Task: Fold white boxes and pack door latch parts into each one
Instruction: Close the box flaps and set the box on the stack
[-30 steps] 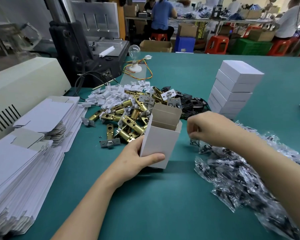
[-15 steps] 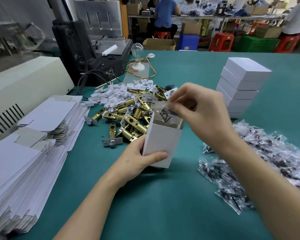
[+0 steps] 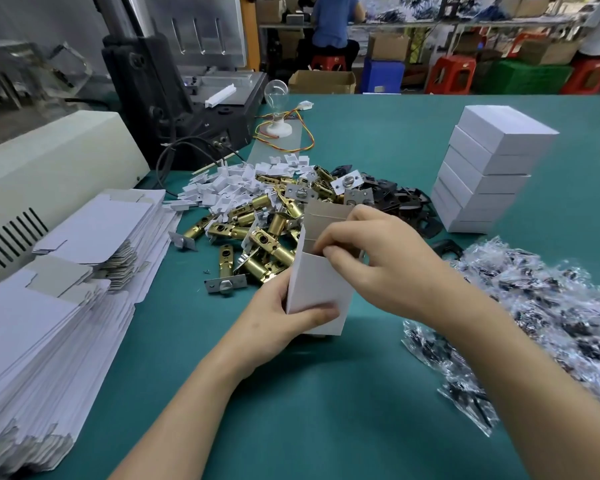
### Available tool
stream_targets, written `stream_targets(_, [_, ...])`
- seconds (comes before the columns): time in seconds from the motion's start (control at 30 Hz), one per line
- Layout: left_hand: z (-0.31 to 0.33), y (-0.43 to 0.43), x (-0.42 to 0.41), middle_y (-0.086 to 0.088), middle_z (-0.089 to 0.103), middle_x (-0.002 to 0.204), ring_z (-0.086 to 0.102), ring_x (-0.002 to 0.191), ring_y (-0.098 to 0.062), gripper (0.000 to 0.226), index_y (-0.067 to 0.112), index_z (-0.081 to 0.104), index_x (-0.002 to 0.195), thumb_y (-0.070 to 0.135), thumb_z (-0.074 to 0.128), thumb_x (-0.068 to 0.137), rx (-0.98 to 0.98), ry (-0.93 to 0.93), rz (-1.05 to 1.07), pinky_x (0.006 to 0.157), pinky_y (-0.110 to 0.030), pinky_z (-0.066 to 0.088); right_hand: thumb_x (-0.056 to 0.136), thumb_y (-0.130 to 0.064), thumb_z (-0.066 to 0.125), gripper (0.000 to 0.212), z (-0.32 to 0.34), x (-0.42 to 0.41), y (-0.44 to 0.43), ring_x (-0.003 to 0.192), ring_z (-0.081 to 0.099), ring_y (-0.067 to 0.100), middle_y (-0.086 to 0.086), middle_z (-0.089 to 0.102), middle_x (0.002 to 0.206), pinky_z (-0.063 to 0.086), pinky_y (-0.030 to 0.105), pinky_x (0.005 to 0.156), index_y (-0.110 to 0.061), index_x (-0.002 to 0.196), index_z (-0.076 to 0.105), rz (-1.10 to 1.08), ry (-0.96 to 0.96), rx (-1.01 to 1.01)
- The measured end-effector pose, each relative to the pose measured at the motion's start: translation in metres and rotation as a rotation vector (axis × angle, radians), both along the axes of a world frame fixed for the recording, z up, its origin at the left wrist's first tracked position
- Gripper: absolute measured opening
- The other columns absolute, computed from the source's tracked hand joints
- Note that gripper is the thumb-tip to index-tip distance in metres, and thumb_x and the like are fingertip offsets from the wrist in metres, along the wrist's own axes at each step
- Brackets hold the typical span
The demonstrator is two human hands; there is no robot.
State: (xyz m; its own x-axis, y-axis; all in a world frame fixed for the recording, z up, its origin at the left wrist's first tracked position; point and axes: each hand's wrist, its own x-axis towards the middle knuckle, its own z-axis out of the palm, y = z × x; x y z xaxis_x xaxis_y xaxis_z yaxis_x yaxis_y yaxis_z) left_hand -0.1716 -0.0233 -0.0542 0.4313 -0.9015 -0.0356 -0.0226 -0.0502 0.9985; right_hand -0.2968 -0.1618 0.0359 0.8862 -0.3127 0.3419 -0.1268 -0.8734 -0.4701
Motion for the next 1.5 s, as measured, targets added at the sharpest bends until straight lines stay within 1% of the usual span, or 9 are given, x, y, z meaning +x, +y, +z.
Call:
stream_targets(0.17, [0.001, 0.001, 0.000, 0.001, 0.077, 0.108, 0.074, 0.099, -0.013, 0.040, 0.027, 0.068, 0.122, 0.024, 0.081, 0.084, -0.020, 0.019, 0.042, 0.077, -0.022, 0.058, 0.093, -0.015, 0.055, 0.025, -0.012, -0.001, 0.001, 0.101, 0.056, 0.016, -0.008, 0.065, 0.096, 0.045, 0.029, 0.087, -0.015, 0.100, 0.079, 0.078, -0.219, 0.019])
stream_targets(0.33, [-0.001, -0.001, 0.000, -0.001, 0.079, 0.115, 0.076, 0.105, -0.016, 0.053, 0.020, 0.067, 0.127, 0.031, 0.085, 0.078, -0.081, 0.110, 0.139, 0.082, -0.023, 0.058, 0.088, -0.017, 0.074, 0.027, -0.041, -0.005, 0.003, 0.119, 0.055, 0.021, 0.007, 0.057, 0.119, 0.045, 0.030, 0.100, -0.010, 0.114, 0.068, -0.241, -0.653, 0.101])
stream_targets(0.53, [-0.002, -0.004, -0.003, 0.007, 0.078, 0.118, 0.075, 0.109, -0.013, 0.065, 0.030, 0.062, 0.129, 0.047, 0.083, 0.071, -0.137, 0.092, 0.156, 0.083, -0.020, 0.059, 0.095, -0.020, 0.070, 0.035, -0.056, -0.006, 0.006, 0.097, 0.073, 0.022, -0.003, 0.075, 0.106, 0.058, 0.030, 0.083, -0.027, 0.126, 0.057, 0.011, -0.496, 0.643])
stream_targets(0.73, [0.005, -0.002, -0.006, 0.020, 0.069, 0.126, 0.070, 0.115, -0.011, 0.049, 0.065, 0.050, 0.126, 0.057, 0.072, 0.084, -0.227, -0.242, 0.271, 0.086, -0.031, 0.061, 0.096, -0.013, 0.070, 0.041, -0.062, -0.008, 0.005, 0.098, 0.072, 0.018, -0.005, 0.076, 0.101, 0.058, 0.033, 0.084, -0.030, 0.130, 0.056, 0.013, -0.381, 0.644])
stream_targets(0.9, [0.006, 0.004, -0.001, 0.023, 0.063, 0.123, 0.071, 0.102, -0.015, 0.061, 0.039, 0.046, 0.137, 0.047, 0.077, 0.085, -0.344, -0.474, 0.514, 0.085, -0.025, 0.058, 0.095, -0.013, 0.072, 0.042, -0.061, -0.011, 0.002, 0.099, 0.072, 0.015, -0.007, 0.075, 0.101, 0.059, 0.034, 0.081, -0.034, 0.128, 0.059, -0.005, -0.345, 0.620])
stream_targets(1.0, [0.006, 0.008, 0.000, 0.016, 0.066, 0.121, 0.071, 0.103, -0.021, 0.045, 0.051, 0.054, 0.126, 0.047, 0.078, 0.087, -0.349, -0.618, 0.507, 0.088, -0.026, 0.057, 0.093, -0.013, 0.072, 0.037, -0.061, -0.013, 0.000, 0.095, 0.071, 0.018, -0.005, 0.074, 0.100, 0.057, 0.031, 0.079, -0.030, 0.124, 0.063, -0.003, -0.355, 0.557])
stream_targets(1.27, [0.011, 0.006, 0.000, 0.019, 0.065, 0.115, 0.065, 0.115, -0.017, 0.010, 0.037, 0.069, 0.107, 0.036, 0.060, 0.102, -0.363, -0.690, 0.457, 0.087, -0.016, 0.049, 0.100, -0.029, 0.056, 0.018, -0.055, -0.013, -0.001, 0.097, 0.068, 0.010, -0.015, 0.073, 0.098, 0.053, 0.026, 0.078, -0.024, 0.102, 0.073, -0.054, -0.359, 0.534])
stream_targets(1.4, [0.013, 0.003, -0.003, 0.019, 0.063, 0.101, 0.062, 0.108, -0.015, 0.023, 0.024, 0.067, 0.089, 0.025, 0.048, 0.102, -0.357, -0.738, 0.471, 0.087, -0.023, 0.047, 0.102, -0.028, 0.053, 0.020, -0.053, -0.012, 0.005, 0.090, 0.065, 0.012, -0.015, 0.071, 0.091, 0.050, 0.035, 0.075, -0.024, 0.092, 0.071, -0.080, -0.374, 0.546])
stream_targets(1.5, [0.015, 0.001, -0.006, 0.018, 0.062, 0.101, 0.062, 0.100, -0.013, 0.018, 0.024, 0.064, 0.093, 0.021, 0.048, 0.100, -0.383, -0.756, 0.476, 0.081, -0.021, 0.047, 0.097, -0.024, 0.056, 0.017, -0.052, -0.008, 0.010, 0.085, 0.064, 0.012, -0.014, 0.070, 0.085, 0.050, 0.028, 0.074, -0.023, 0.086, 0.068, -0.099, -0.399, 0.566])
